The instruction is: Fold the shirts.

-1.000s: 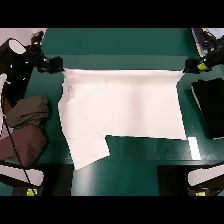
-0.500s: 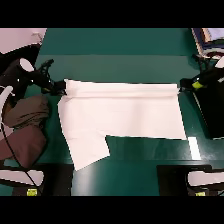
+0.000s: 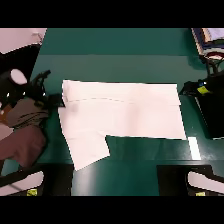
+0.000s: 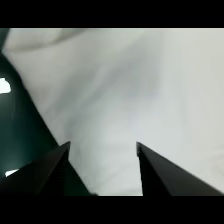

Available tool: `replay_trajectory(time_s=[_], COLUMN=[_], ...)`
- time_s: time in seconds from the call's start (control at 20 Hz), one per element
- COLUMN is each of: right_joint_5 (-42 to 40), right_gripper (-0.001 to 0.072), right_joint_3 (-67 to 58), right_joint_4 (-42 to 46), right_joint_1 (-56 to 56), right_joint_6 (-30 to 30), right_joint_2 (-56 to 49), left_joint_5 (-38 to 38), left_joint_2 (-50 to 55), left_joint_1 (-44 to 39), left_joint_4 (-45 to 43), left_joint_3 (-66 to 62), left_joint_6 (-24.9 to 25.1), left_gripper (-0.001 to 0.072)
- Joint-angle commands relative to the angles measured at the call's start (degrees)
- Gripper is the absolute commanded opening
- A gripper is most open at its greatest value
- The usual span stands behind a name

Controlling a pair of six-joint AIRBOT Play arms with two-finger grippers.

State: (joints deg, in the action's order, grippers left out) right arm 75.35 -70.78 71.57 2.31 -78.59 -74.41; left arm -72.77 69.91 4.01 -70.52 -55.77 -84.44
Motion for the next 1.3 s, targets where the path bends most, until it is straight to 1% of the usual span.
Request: replay_trajectory(time_s=[0.0, 0.15, 0.25, 0.4, 0.55, 0.6, 0.7, 0.75, 0.8, 0.9, 0.95, 1.1, 1.2, 1.25], right_joint_5=[-1.09, -3.72, -3.82, -3.85, -3.63, -3.65, -3.56, -3.17, -2.64, -1.46, 0.24, 6.27, 5.73, 5.07], right_gripper=[0.0344, 0.0345, 0.0344, 0.0344, 0.0344, 0.0344, 0.0344, 0.0344, 0.0345, 0.0345, 0.0344, 0.0349, 0.0549, 0.0550], right_joint_3=[7.23, 11.47, 12.31, 12.28, 12.26, 12.26, 12.26, 12.26, 12.26, 12.26, 12.33, 17.42, 24.44, 27.56], right_joint_4=[-1.64, -1.62, -1.51, -1.53, -1.55, -1.60, -1.60, -1.57, -1.53, -0.70, -0.33, 3.06, 3.04, 2.67], right_joint_1=[0.35, 0.33, 0.39, 0.37, 0.37, 0.37, 0.37, 0.39, 0.39, 0.94, 2.47, 11.30, 19.17, 22.45], right_joint_6=[0.00, 0.00, 0.00, 0.00, 0.00, -0.02, -0.02, -0.02, -0.02, 0.04, 0.04, 0.04, 0.04, 0.04], right_joint_2=[8.28, 12.85, 14.47, 15.52, 15.61, 15.61, 15.61, 15.61, 15.61, 15.61, 15.58, 15.61, 15.45, 14.86], left_joint_5=[-2.27, -1.29, -0.52, 2.99, 7.48, 8.35, 9.25, 9.31, 9.11, 7.04, 4.96, 1.51, 1.70, 2.47], left_joint_2=[-13.77, -21.14, -21.79, -21.75, -21.75, -21.75, -21.75, -21.77, -21.77, -21.84, -21.90, -22.25, -22.25, -22.25], left_joint_1=[0.02, 0.02, 0.02, 0.02, 0.02, 0.02, 0.02, 0.02, 0.02, 0.02, 0.02, 0.02, 0.02, 0.02], left_joint_4=[2.45, 8.81, 9.90, 10.78, 14.36, 15.41, 15.58, 15.69, 16.02, 18.18, 17.99, 14.14, 13.97, 14.08], left_joint_3=[16.20, 26.64, 30.23, 32.94, 35.04, 35.36, 35.39, 35.39, 35.36, 34.84, 33.73, 29.09, 27.28, 26.84], left_joint_6=[-1.27, -1.99, -2.16, -2.14, -1.75, -0.55, -0.59, -0.61, -0.48, 2.14, 2.34, 2.43, 2.43, 2.40], left_gripper=[0.0503, 0.0503, 0.0503, 0.0503, 0.0503, 0.0502, 0.0499, 0.0292, 0.0032, 0.0027, 0.0027, 0.0026, 0.0027, 0.0027])
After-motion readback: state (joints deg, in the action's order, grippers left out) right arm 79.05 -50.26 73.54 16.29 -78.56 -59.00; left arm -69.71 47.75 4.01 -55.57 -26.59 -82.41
